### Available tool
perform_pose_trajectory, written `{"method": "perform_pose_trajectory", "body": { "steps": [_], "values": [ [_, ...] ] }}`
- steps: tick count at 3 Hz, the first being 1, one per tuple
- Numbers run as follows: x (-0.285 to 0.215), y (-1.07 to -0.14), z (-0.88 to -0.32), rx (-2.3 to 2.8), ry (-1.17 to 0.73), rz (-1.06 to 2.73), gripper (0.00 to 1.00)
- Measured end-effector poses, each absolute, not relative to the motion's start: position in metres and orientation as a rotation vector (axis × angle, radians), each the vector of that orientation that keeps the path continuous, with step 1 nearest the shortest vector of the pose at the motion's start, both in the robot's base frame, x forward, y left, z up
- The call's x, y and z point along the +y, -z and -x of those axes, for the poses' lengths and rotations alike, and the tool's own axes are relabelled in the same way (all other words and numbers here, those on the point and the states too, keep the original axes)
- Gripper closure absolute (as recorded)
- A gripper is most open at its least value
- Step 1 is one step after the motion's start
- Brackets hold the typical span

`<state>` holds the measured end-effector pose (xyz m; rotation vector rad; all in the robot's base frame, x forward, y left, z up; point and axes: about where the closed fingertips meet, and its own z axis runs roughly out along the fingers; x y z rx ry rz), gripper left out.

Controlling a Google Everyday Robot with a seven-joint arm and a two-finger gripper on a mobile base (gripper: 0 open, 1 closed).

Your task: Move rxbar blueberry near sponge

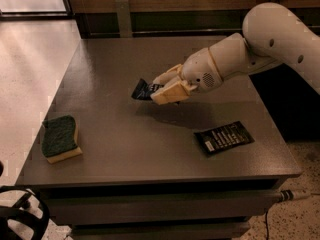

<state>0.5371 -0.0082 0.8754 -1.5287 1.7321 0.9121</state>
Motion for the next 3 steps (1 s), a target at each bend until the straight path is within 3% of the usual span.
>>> {"method": "perform_pose_trajectory", "body": {
  "steps": [3],
  "values": [
    [0.023,-0.86,-0.54,1.749,-0.936,1.616,1.0]
  ]
}}
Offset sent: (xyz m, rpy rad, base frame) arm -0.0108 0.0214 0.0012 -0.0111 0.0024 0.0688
